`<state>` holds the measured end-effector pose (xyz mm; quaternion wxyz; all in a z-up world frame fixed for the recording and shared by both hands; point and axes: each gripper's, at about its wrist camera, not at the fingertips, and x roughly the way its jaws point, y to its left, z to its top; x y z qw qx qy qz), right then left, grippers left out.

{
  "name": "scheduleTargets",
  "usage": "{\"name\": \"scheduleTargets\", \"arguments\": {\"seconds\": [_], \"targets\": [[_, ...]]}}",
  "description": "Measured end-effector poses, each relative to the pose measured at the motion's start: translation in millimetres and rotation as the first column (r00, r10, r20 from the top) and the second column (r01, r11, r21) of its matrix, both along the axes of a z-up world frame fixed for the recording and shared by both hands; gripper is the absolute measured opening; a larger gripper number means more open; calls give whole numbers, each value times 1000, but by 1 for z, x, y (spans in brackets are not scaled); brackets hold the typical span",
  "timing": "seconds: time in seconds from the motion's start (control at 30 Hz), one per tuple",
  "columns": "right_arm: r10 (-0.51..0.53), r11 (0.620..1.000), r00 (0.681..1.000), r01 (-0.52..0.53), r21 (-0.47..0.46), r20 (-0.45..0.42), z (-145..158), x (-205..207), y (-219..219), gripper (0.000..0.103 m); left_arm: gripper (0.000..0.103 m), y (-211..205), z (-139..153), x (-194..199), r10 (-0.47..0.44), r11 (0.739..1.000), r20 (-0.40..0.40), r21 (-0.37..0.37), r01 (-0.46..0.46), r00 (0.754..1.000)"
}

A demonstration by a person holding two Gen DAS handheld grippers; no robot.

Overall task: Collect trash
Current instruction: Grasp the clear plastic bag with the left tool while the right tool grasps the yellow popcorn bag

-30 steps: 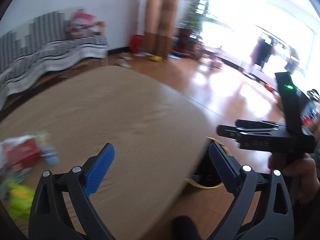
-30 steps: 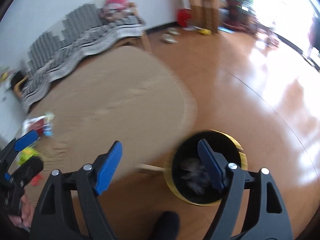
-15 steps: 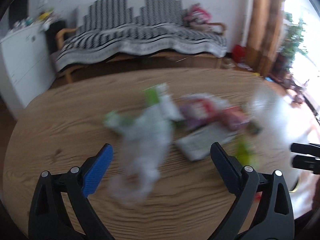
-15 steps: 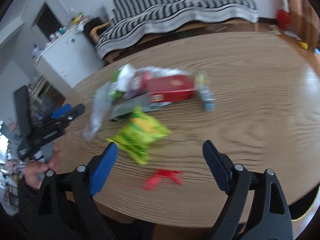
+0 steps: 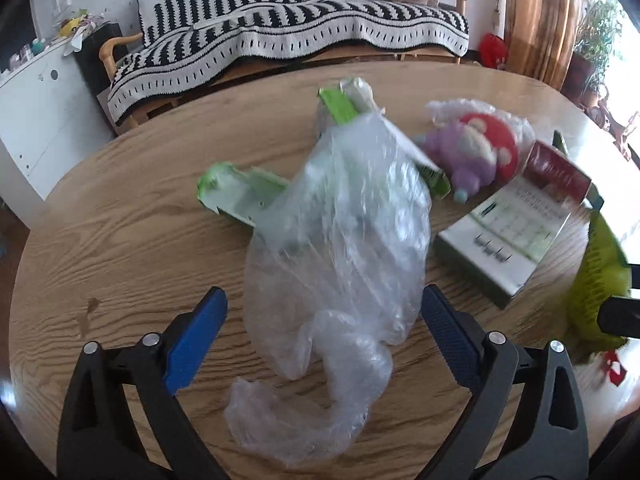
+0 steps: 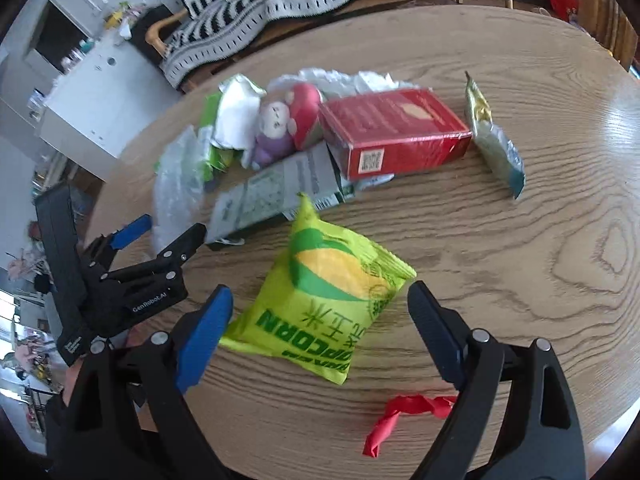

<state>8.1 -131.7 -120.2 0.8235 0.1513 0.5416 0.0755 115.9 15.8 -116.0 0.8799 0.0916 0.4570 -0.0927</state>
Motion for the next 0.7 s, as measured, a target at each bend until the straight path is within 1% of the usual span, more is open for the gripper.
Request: {"name": "scheduleTargets", "arguments": {"seconds": [0.03, 0.07, 0.1, 0.13, 0.17, 0.23, 0.27, 0.4, 0.43, 0.57, 0.63, 0.7], "targets": [[3, 1000, 1000, -4, -15, -3, -2, 0, 1, 83, 89, 0, -1, 0, 0, 1000, -4, -11, 0, 1000], [8, 1000, 1000, -8, -21, -6, -3, 0, 2, 78, 77, 1, 0, -1, -1, 999, -8, -33, 0, 1000], [14, 1000, 1000, -14, -11, -9, -4, 0, 1, 56, 68, 0, 1, -3, 1, 999, -13, -44, -1, 1000], [17, 1000, 1000, -17, -9, -13, -4, -1, 2, 50, 44, 0, 4, -4, 5, 999, -19, -37, -6, 1000], [25, 1000, 1000, -25, -9, -3, -2, -3, 1, 50, 26, -1, 6, -6, 6, 999, -27, -31, -7, 1000], [33, 999, 999, -33, -12, 30, 7, -9, -1, 47, 20, -1, 14, -10, 8, 998, -25, -60, -10, 1000], [45, 999, 997, -44, -19, 55, 13, -13, -1, 47, 19, -1, 19, -13, 8, 998, -22, -70, -10, 1000], [57, 998, 990, -54, -23, 131, 37, -28, -14, 47, 18, -4, 43, -24, 6, 996, 24, -84, -4, 1000], [53, 998, 988, -50, -26, 143, 41, -31, -17, 47, 18, -4, 51, -28, 10, 995, 36, -102, -6, 999], [14, 999, 979, -3, -53, 205, 58, -48, -50, 47, 18, -14, 76, -39, 15, 987, 73, -162, -3, 997], [-18, 997, 975, 33, -66, 223, 63, -57, -75, 47, 18, -33, 86, -46, -7, 985, 102, -172, 25, 995], [-67, 993, 969, 89, -83, 237, 65, -68, -106, 47, 18, -50, 91, -48, -34, 981, 112, -186, 55, 993]]}}
